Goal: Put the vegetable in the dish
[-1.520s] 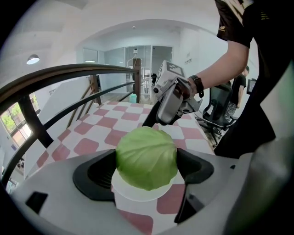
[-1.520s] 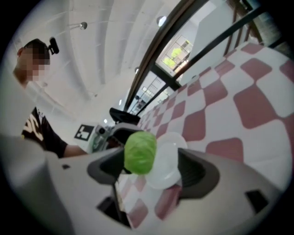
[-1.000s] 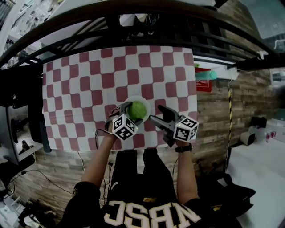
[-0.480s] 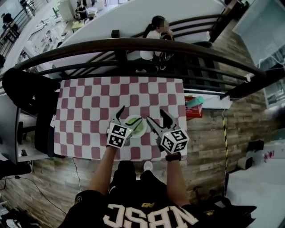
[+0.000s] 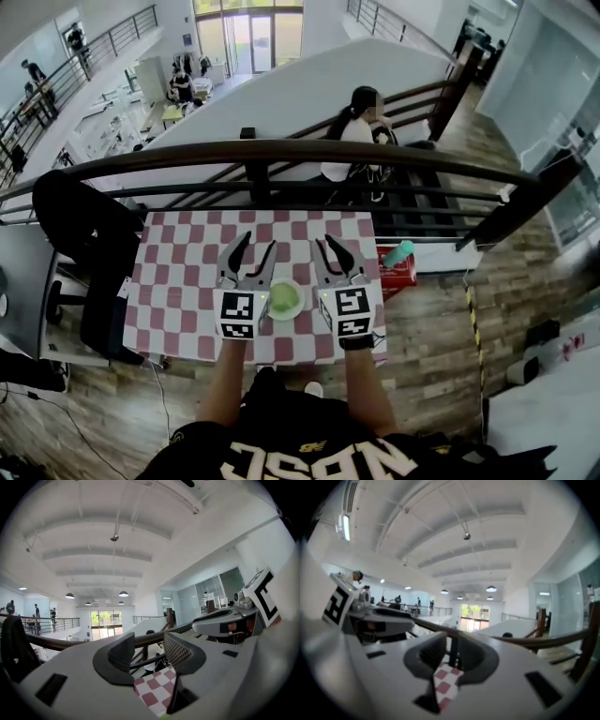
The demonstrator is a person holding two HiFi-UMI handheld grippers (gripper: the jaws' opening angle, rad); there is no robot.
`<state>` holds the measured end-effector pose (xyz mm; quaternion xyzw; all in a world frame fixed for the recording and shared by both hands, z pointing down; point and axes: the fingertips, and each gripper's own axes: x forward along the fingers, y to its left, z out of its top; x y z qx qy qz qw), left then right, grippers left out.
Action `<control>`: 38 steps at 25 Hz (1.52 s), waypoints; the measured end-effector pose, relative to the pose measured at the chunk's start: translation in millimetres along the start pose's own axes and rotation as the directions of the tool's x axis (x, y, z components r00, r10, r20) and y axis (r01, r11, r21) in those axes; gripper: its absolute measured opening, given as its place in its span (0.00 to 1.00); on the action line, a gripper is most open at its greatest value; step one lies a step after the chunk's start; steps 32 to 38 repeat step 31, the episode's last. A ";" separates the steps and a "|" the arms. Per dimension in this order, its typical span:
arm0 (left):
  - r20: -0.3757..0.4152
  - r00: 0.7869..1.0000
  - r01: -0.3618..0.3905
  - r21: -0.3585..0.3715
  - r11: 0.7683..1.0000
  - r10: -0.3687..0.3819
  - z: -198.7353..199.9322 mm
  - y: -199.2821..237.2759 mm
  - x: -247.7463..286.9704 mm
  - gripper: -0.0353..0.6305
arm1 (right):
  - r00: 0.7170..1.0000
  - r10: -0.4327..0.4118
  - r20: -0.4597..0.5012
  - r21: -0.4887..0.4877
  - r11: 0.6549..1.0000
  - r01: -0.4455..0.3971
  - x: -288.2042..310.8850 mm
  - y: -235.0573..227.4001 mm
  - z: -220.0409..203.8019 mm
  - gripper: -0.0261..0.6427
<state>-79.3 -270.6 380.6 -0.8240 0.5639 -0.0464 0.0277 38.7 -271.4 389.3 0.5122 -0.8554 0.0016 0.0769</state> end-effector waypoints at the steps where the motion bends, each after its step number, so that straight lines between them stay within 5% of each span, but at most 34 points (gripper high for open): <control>1: -0.002 1.000 -0.022 0.004 1.000 0.022 3.4 1.7 -2.6 0.34 | 1.000 -0.012 -0.005 -0.004 1.000 0.012 -1.5 -0.3 1.4 0.15; 8: -0.025 0.998 -0.060 -0.057 0.997 0.059 -1.6 0.2 -16.2 0.08 | 1.000 -0.014 0.010 0.017 1.000 0.013 -7.7 13.5 8.5 0.07; 19: 0.003 0.999 -0.048 -0.097 0.994 0.048 -0.6 2.2 -17.1 0.08 | 0.998 0.030 0.053 0.027 0.999 -0.031 1.2 35.0 19.0 0.06; 38: 0.012 0.999 -0.032 -0.100 0.994 0.034 -4.9 7.2 -6.5 0.08 | 1.000 -0.011 0.007 -0.001 1.000 0.011 12.3 23.7 0.5 0.07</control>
